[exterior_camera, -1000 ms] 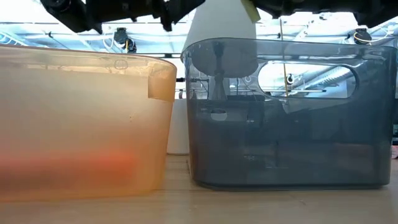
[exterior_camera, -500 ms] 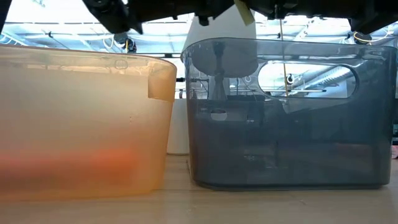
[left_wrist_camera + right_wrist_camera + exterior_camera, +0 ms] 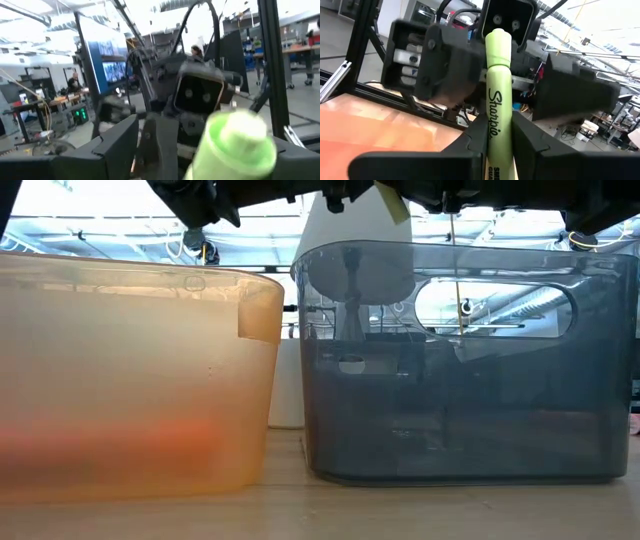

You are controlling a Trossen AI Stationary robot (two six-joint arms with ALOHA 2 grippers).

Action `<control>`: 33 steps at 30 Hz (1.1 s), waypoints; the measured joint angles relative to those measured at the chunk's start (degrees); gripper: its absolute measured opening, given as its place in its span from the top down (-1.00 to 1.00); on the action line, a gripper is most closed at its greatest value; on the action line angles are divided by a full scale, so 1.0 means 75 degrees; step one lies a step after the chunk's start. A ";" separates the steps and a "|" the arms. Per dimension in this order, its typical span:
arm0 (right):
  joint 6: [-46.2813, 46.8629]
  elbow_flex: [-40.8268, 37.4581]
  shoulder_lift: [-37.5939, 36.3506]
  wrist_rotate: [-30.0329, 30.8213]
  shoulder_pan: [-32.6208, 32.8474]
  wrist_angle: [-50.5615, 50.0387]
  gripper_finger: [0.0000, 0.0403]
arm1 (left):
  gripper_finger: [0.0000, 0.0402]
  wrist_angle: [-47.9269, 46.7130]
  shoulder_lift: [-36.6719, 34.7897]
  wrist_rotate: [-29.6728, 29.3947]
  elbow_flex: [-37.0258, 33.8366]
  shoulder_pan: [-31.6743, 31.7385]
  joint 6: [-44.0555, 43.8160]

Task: Pick & Place Markers
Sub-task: Put the light green large highlighter pen into the transparent orange bin

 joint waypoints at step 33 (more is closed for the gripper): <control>-0.0003 0.0000 -0.0009 0.0114 0.0040 -0.0229 0.10 | 0.80 -0.5297 -0.2462 -0.1994 -0.0006 -0.1198 0.1154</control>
